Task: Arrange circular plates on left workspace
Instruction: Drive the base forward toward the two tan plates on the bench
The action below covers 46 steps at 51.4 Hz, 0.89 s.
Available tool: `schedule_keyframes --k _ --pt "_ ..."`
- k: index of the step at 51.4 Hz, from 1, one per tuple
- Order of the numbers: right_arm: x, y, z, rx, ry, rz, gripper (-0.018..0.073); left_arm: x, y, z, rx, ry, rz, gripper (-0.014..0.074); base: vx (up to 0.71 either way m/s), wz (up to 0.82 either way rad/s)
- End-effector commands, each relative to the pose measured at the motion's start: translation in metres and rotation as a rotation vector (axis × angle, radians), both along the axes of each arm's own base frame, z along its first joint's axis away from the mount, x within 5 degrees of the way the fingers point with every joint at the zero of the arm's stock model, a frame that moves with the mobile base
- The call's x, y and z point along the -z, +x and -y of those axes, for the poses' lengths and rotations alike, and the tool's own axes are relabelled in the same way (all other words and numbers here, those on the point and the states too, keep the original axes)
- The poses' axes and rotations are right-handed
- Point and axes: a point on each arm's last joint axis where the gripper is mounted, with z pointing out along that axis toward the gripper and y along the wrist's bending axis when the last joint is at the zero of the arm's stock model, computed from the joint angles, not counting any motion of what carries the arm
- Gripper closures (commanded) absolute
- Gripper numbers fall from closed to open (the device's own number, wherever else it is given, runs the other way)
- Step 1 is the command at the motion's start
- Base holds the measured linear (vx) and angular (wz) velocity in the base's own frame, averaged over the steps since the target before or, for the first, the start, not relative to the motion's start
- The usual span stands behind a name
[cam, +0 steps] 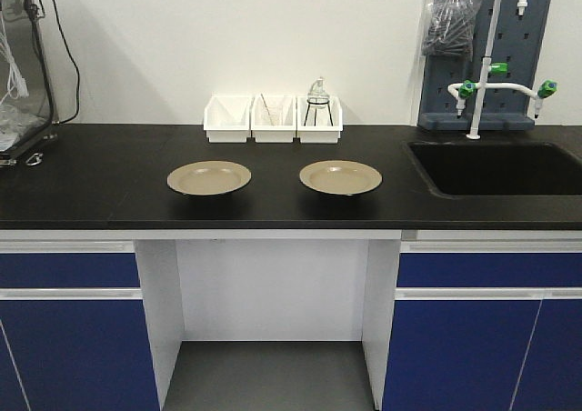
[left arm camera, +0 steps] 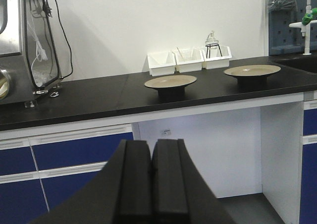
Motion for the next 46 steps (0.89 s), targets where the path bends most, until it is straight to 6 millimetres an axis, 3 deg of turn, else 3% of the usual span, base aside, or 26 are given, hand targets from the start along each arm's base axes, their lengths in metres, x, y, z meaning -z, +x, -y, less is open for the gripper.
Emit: schedule_keyframes --k 1,46 --pt "-0.0006 -0.0005 0.0007 0.01 -0.019 0.07 0.0561 -0.0017 -0.0011 0.0003 0.007 -0.014 0.076 0.0596 0.0 0.0" --pt "-0.0006 -0.0005 0.0007 0.01 -0.019 0.07 0.0561 -0.0017 -0.0011 0.0003 0.007 -0.014 0.076 0.0596 0.02 0.03"
